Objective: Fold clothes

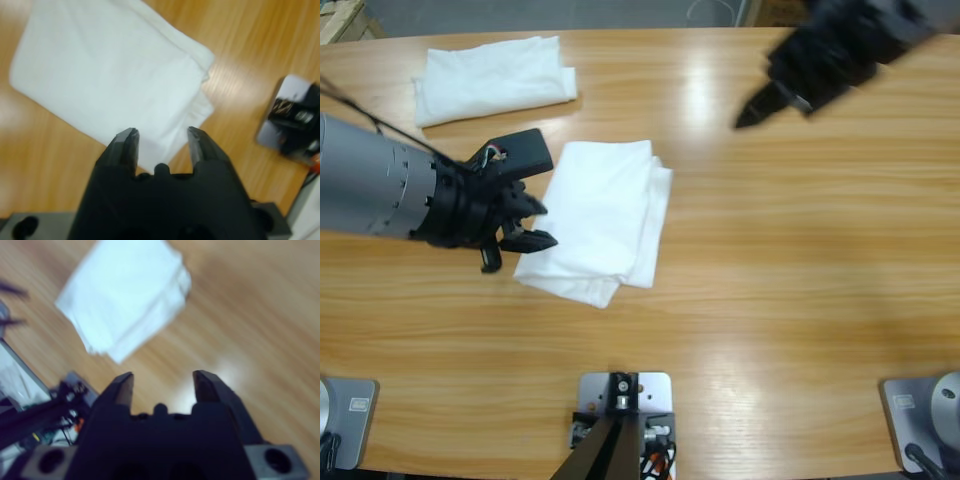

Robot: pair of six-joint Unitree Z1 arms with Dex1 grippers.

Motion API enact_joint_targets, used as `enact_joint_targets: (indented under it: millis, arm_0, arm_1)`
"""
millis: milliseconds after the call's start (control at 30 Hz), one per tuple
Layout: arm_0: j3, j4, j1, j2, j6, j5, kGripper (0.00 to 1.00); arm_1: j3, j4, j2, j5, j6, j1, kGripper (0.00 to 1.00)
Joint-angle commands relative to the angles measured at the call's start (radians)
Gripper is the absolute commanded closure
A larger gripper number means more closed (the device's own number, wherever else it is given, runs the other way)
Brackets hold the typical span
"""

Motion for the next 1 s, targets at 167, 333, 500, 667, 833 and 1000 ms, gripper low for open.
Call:
enact_joint_targets:
  millis: [167, 333, 500, 667, 833, 1000]
  arm_0:
    - [-0.350, 0.310, 0.091, 0.347, 0.564, 0.011, 0.009]
    - [-0.366, 0.320, 0.091, 0.440, 0.624, 0.150, 0.009]
    - [-0.385, 0.319, 0.091, 0.501, 0.660, 0.162, 0.009]
    - [-0.464, 0.319, 0.087, 0.545, 0.657, 0.123, 0.009]
    - [-0.495, 0.319, 0.026, 0.609, 0.654, 0.065, 0.009]
    - [-0.484, 0.320, -0.017, 0.650, 0.651, 0.023, 0.009]
  arm_1:
    - [0.164, 0.134, -0.263, -0.036, -0.014, -0.105, 0.000]
    - [0.197, 0.106, -0.270, -0.037, -0.009, -0.132, 0.000]
    - [0.243, 0.081, -0.292, -0.034, -0.001, -0.148, 0.000]
    - [0.286, 0.044, -0.296, -0.028, 0.009, -0.153, 0.000]
    - [0.301, 0.018, -0.292, -0.017, 0.012, -0.153, 0.000]
    - [0.308, 0.015, -0.304, -0.017, 0.013, -0.153, 0.000]
